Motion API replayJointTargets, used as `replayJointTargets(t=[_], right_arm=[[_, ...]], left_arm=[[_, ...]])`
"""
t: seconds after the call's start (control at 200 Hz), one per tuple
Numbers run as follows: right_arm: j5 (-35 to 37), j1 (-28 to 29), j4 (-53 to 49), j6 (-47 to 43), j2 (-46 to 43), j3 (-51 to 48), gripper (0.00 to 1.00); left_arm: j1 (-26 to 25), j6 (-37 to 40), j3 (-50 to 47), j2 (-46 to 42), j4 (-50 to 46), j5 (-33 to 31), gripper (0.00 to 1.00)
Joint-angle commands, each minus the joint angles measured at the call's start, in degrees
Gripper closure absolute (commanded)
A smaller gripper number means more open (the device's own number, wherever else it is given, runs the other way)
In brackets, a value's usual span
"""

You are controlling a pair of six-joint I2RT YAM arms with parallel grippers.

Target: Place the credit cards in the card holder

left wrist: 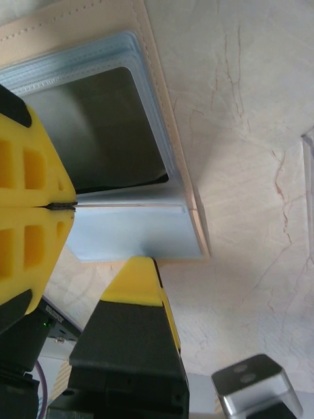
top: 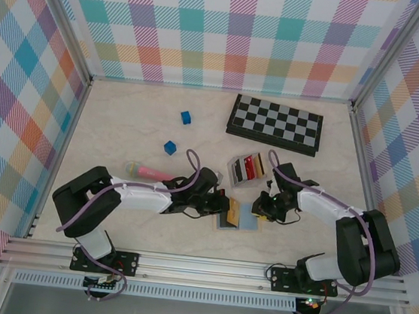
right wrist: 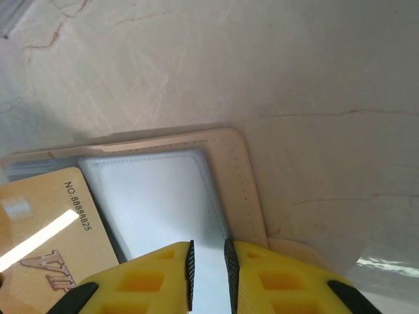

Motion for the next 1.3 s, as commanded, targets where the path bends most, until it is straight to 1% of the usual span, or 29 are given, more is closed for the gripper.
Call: replayJointTargets(t=[0.0,0.185,0.51,0.705,0.92,1.1,1.295], right_arm=[[2.1,0.2,-0.4,-0.8,1.0,-1.2,0.77],[3.6,0.1,-1.0,0.2,1.9,-1.8,0.78],[3.8,0.3,-1.2,1.7,2.1,-2.8,0.77],[3.4,0.3,-1.0,1.6,2.2,-3.0,0.77],[3.4,0.3,-1.1,1.7,2.2,-2.9,0.77],[3.5,0.3,-1.1,1.6,2.3,-2.9,0.77],[3.0,0.3,-1.0,1.7,2.5,-2.9,0.76]], left_arm=[[-1.3,0.8,-1.1,1.3,1.9,-0.8,1.0],[-2.1,-1.0,-1.5,3.2,4.8,-0.6,1.0],[-3.1,-2.2,-1.4,5.3,4.0,-2.7,1.0],[-3.3,-4.3,-2.1,5.6,6.6,-6.2,1.0],[-3.4,-4.9,-0.6,6.5,7.7,-7.0,1.0],[-3.5,-6.3,-2.4,4.8,8.3,-10.0,1.0],[-4.5,-6.9,-0.4,6.7,8.7,-9.4,1.0]])
